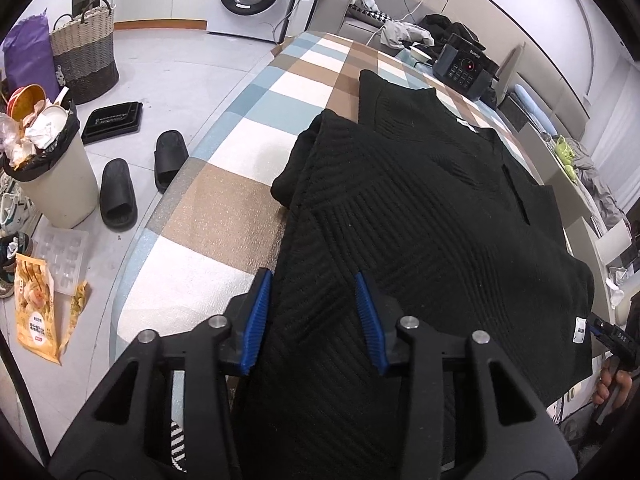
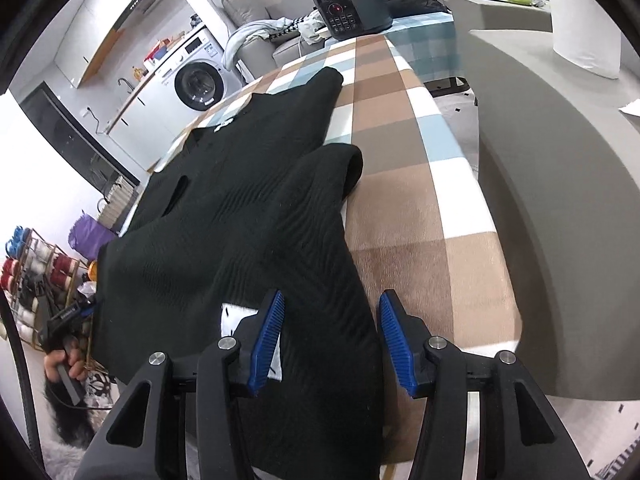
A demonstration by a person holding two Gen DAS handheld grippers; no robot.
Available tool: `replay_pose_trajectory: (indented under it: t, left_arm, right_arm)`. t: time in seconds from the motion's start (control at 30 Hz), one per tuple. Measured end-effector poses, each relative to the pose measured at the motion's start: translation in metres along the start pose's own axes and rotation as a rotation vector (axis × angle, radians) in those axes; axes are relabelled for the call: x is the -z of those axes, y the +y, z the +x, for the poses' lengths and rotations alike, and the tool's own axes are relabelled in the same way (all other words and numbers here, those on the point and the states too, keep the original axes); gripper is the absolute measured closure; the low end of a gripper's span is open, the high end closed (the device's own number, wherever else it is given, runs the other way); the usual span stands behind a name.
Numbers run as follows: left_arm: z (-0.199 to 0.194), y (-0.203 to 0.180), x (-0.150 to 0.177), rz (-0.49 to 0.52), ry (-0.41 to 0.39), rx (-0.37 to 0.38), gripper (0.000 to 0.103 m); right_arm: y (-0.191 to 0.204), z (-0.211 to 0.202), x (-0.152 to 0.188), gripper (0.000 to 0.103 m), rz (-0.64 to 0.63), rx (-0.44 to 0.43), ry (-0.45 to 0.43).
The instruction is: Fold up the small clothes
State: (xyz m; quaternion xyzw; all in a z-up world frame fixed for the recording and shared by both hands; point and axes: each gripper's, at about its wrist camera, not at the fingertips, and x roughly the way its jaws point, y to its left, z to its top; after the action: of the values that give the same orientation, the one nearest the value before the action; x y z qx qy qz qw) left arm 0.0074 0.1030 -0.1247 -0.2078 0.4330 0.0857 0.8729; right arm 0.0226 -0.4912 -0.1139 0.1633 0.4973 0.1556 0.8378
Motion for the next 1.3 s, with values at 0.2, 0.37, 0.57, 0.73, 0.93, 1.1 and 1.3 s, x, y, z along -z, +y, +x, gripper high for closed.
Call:
replay_pose_trajectory:
  t: [0.2, 0.37, 0.57, 0.73, 0.93, 1.1, 1.3]
  left_arm:
    - [0.002, 0.000, -0.001, -0.005, 0.004, 0.001, 0.066]
    - [0.002, 0.000, -0.001, -0.005, 0.003, 0.002, 0.066]
    - [0.004, 0.000, -0.005, -0.002, 0.025, 0.025, 0.066]
    - [0.004, -0.008, -0.004, 0.037, 0.026, 0.031, 0.066]
    - [0.006, -0.009, -0.003, 0.027, 0.028, 0.029, 0.066]
    - [0.005, -0.005, -0.002, 0.032, 0.025, 0.002, 0.087]
    - [-0.012, 0.001, -0.004, 0.008, -0.037, 0.054, 0.099]
  right_arm:
    - [0.000, -0.005, -0.006, 0.098, -0.016, -0.009, -0.075]
    - [0.003, -0.019, -0.011, 0.099, -0.023, 0.051, -0.157]
    - [-0.012, -0.015, -0.007, 0.065, 0.067, -0.066, -0.095]
    - [-0.010, -0.010, 0.000, 0.062, 0.044, -0.074, -0.081]
    - [-0.003, 0.000, 0.003, 0.063, 0.020, -0.050, -0.078]
    - [0.010, -0.006, 0.010, 0.093, -0.054, -0.047, -0.138]
    - [0.022, -0.027, 0.007, 0.100, -0.089, -0.031, -0.254]
